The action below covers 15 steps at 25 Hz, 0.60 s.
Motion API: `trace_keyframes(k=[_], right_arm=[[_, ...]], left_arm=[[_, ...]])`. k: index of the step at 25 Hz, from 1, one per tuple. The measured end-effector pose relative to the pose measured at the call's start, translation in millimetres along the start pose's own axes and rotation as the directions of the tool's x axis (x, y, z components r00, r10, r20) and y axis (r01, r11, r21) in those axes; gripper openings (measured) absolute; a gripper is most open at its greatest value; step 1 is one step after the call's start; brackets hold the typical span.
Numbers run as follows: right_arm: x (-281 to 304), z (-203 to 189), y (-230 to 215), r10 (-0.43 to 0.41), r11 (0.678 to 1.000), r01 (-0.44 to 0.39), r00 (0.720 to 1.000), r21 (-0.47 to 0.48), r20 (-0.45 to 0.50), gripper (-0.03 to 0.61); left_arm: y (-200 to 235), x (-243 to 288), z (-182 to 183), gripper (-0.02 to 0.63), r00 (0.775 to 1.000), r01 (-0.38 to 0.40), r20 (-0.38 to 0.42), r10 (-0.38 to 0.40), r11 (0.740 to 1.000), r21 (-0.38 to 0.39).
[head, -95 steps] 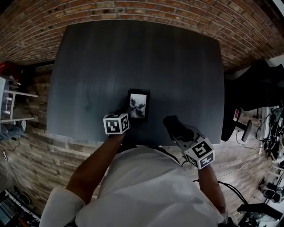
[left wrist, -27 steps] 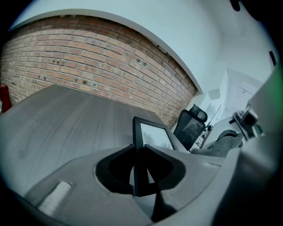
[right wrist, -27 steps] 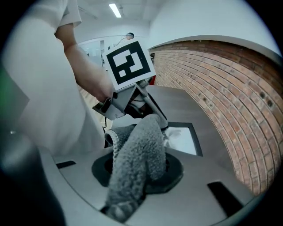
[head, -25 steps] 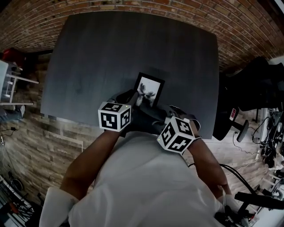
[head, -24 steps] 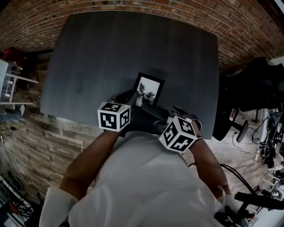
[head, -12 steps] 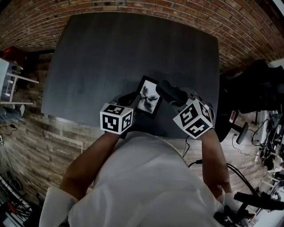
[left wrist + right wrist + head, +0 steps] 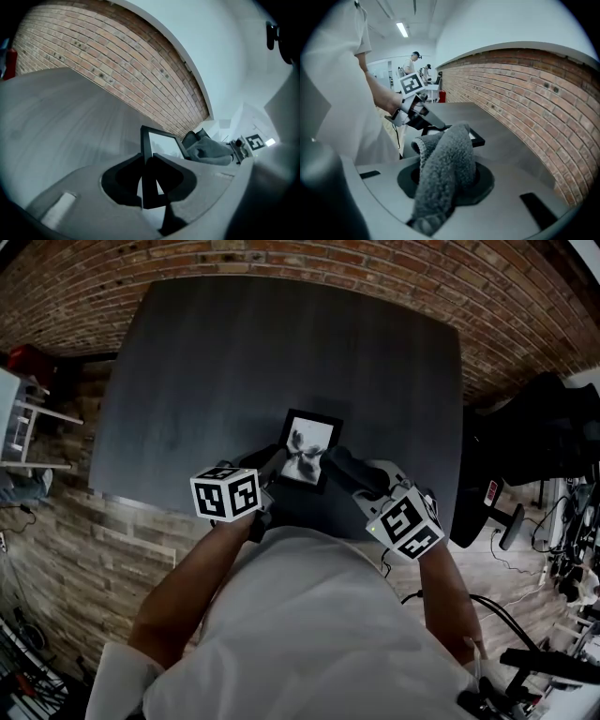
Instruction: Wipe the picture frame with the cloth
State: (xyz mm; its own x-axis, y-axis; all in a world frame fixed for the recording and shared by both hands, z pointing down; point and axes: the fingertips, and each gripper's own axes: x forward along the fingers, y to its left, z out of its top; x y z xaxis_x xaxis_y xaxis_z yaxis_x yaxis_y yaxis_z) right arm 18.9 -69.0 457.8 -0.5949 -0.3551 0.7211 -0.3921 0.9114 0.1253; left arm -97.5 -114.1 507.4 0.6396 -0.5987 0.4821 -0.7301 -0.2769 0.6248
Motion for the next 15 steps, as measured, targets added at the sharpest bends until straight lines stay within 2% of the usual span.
trace_keyframes(k=[2, 3, 7, 9, 12, 15], right_arm=[[-4.1, 2.3, 5.2, 0.019, 0.999, -0.02, 0.999, 0.039, 0.041, 0.086], [-7.5, 3.7, -0.2, 0.002, 0.998, -0.007, 0.998, 0.068, 0.063, 0.086], [-20.6, 1.5, -51.4, -0.136, 0.974, 0.111, 0.984, 0.2, 0.116, 0.084], [-21.3, -1.8, -69.0, -0.165, 0.96, 0.131, 0.979, 0.248, 0.121, 0.084], [-16.3, -5.8, -70.8, -0.157, 0.953, 0.119, 0.981, 0.279, 0.117, 0.084], [-12.3, -8.2, -51.9, -0.111, 0.955, 0.07, 0.986, 0.287, 0.128, 0.084]], left_arm=[[2.8, -1.1, -0.2, 0.077, 1.0, 0.015, -0.003, -0.015, 1.0, -0.026], [3.5, -1.8, -0.2, 0.077, 1.0, 0.025, -0.005, -0.025, 0.999, -0.036], [-1.4, -3.2, -1.5, 0.077, 0.997, 0.076, -0.015, -0.077, 0.995, -0.072], [-7.8, -2.0, -3.2, 0.077, 0.994, 0.105, -0.016, -0.107, 0.99, -0.096], [-13.5, -0.7, -7.0, 0.077, 0.991, 0.127, -0.019, -0.13, 0.985, -0.119], [-16.1, 0.3, -9.3, 0.077, 0.99, 0.141, -0.011, -0.144, 0.978, -0.152]])
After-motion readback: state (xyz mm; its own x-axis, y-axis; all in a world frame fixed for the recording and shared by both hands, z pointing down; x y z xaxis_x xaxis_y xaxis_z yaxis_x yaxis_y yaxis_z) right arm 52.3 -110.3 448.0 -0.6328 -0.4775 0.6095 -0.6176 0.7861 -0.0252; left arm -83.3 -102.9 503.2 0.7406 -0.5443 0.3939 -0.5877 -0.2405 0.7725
